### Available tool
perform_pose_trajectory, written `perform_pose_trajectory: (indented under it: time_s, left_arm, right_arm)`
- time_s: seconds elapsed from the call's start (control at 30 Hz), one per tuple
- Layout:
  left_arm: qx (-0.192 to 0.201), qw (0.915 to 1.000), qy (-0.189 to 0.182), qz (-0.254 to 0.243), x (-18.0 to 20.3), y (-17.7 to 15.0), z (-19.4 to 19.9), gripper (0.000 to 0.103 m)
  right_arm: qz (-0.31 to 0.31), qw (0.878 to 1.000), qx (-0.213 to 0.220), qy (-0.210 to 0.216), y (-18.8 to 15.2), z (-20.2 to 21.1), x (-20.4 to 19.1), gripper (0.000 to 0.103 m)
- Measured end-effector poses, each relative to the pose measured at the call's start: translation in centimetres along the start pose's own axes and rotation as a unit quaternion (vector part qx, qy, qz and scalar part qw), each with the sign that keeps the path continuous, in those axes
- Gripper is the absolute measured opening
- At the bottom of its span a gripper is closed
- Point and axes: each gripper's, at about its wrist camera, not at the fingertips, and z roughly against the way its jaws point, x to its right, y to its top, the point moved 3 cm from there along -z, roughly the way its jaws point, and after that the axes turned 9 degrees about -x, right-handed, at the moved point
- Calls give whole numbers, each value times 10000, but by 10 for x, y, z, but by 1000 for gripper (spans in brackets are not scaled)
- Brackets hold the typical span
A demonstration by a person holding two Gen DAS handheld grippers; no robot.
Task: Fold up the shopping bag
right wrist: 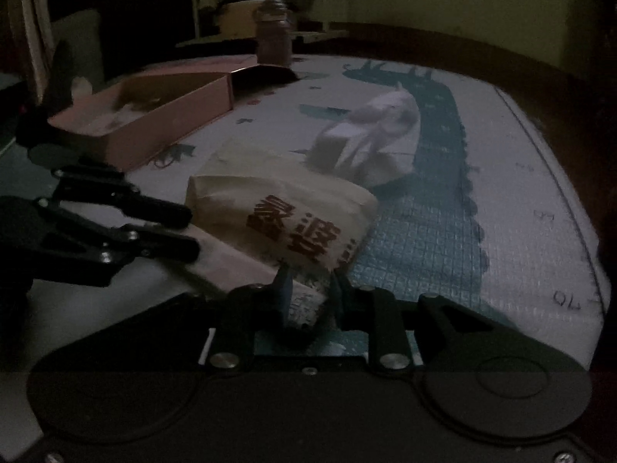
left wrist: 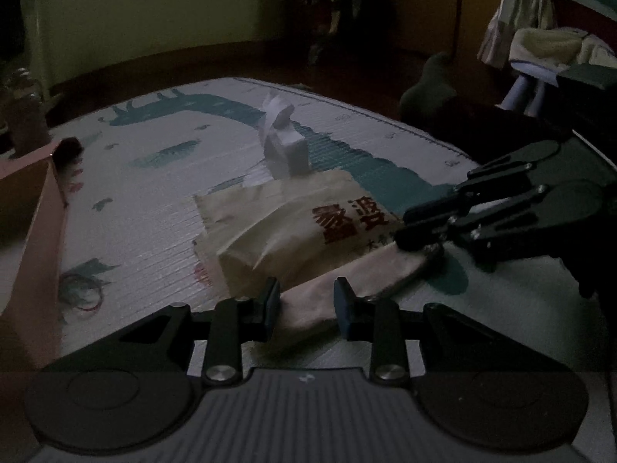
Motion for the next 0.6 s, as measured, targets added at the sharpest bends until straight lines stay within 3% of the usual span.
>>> perform_pose_trajectory:
  time_s: [0.27, 0.37, 0.47, 0.6]
  left_arm:
    - [-202, 9995, 140, 178, -5, -1, 13, 30]
    - [-64, 9988, 453, 144, -3, 3, 22, 31]
    - [377, 9988, 302, 77, 3, 10, 34, 31]
    - [276, 9994, 97, -158, 22, 14, 20, 31]
  right_arm:
    - [538, 9983, 85, -214, -3, 1, -19, 21]
    - [616, 9976, 83, -290, -2, 1, -22, 21]
    - [657, 9972, 74, -362, -2, 2, -24, 21]
    - [677, 9970, 58, -380, -1, 2, -25, 21]
